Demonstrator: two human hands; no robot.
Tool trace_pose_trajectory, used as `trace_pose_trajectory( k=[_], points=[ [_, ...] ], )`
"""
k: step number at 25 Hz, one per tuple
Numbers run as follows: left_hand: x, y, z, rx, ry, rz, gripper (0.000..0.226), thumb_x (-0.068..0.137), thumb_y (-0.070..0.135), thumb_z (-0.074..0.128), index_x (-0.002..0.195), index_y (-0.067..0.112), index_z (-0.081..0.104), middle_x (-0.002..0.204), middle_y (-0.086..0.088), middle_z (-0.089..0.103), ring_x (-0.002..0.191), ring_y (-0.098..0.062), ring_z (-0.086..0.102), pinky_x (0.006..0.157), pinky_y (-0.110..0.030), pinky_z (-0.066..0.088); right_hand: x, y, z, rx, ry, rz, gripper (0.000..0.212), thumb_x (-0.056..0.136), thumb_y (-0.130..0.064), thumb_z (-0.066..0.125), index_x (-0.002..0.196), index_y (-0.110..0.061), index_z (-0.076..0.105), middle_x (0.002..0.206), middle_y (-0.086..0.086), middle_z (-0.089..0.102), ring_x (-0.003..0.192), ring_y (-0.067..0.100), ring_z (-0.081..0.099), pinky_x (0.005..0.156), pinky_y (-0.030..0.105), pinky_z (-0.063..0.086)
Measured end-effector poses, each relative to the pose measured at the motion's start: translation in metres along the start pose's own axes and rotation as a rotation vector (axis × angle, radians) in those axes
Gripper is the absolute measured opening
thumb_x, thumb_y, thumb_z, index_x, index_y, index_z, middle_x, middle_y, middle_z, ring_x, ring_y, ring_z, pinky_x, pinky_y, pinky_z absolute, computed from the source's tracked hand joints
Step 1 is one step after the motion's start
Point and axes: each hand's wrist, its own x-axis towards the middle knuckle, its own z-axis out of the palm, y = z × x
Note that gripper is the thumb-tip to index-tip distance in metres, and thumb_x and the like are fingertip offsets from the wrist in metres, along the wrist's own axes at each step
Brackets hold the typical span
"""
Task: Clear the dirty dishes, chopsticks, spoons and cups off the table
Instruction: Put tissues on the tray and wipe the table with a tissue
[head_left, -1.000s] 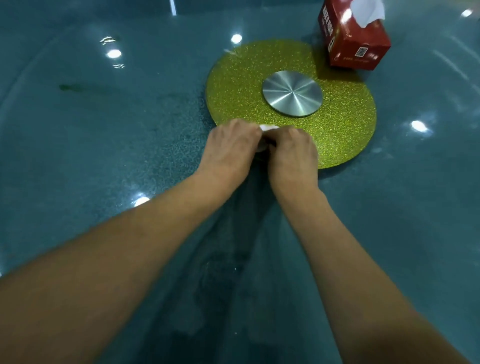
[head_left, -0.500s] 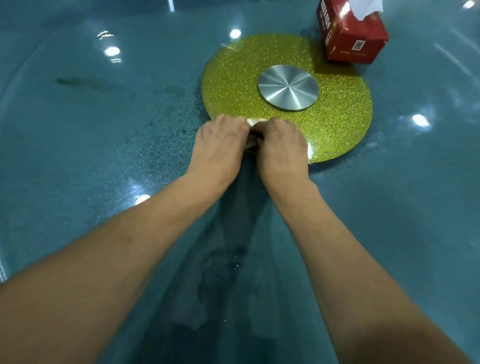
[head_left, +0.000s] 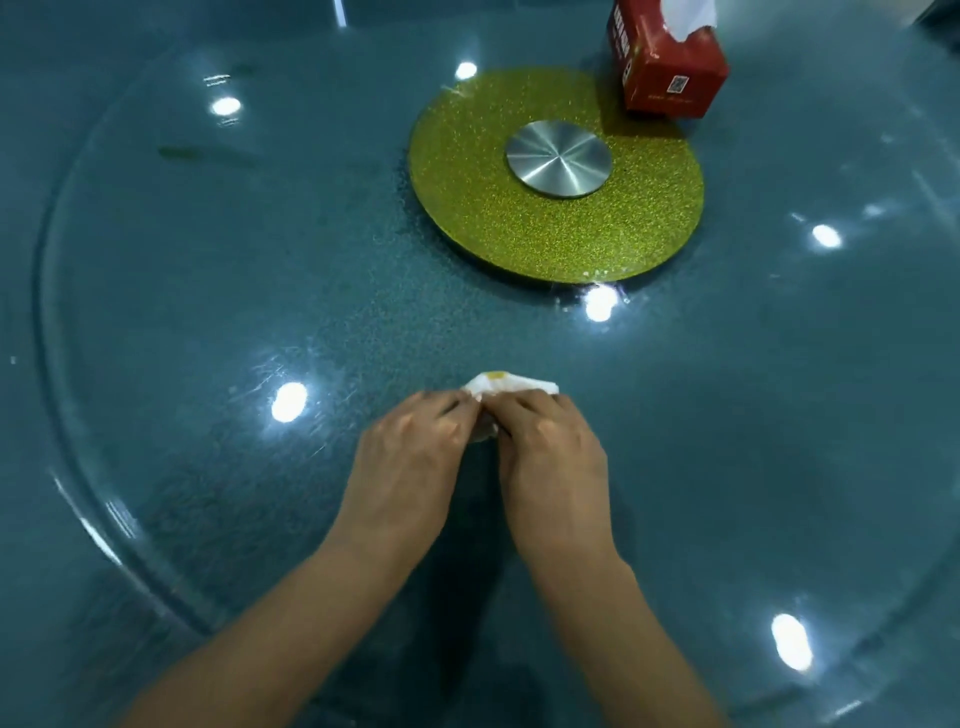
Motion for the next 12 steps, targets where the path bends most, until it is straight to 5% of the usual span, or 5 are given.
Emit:
trace_pose_trajectory(
  k=[2, 4, 8, 12],
  points=[
    [-0.022, 0.005, 0.003, -0.022, 0.028, -0.009, 0.019, 0.086, 0.009, 0.065, 0.102, 0.012, 0.075, 0.096, -0.001, 0.074, 0.084, -0.023, 0.069, 0.062, -0.036, 0.057, -0.021, -0.002, -0.004, 0.013, 0.007, -0.011, 0.030, 0.087, -0.018, 0.052, 0.103, -0.026, 0.076, 0.104, -0.011, 0.072, 0.095, 0.010, 0.058, 0.072, 0.012, 0.036],
    [-0.038, 0.010, 0.005, -0.086, 0.011, -0.020, 0.039, 0.078, -0.002, 0.078, 0.115, 0.010, 0.072, 0.113, -0.003, 0.073, 0.100, -0.020, 0.067, 0.082, -0.031, 0.057, -0.033, 0.000, -0.007, 0.002, -0.007, -0.001, 0.028, 0.087, -0.012, 0.058, 0.104, -0.026, 0.076, 0.104, -0.011, 0.072, 0.093, 0.011, 0.060, 0.072, 0.014, 0.040],
    [-0.052, -0.003, -0.009, -0.090, 0.042, -0.014, 0.041, 0.097, 0.014, 0.054, 0.138, 0.008, 0.059, 0.148, -0.012, 0.054, 0.130, -0.027, 0.054, 0.108, -0.038, 0.046, -0.034, -0.007, -0.007, 0.014, 0.039, 0.085, 0.009, 0.087, -0.020, 0.072, 0.095, -0.018, 0.075, 0.097, -0.004, 0.071, 0.092, 0.019, 0.061, 0.074, 0.026, 0.047],
    [-0.069, -0.044, -0.022, 0.040, -0.014, -0.101, 0.048, 0.100, 0.029, 0.038, 0.141, 0.010, 0.054, 0.151, -0.014, 0.049, 0.137, -0.032, 0.048, 0.113, -0.045, 0.040, -0.041, -0.017, -0.001, 0.022, 0.038, 0.174, 0.027, 0.087, -0.042, 0.072, 0.097, -0.017, 0.069, 0.100, -0.003, 0.067, 0.098, 0.019, 0.055, 0.083, 0.034, 0.051]
  ],
)
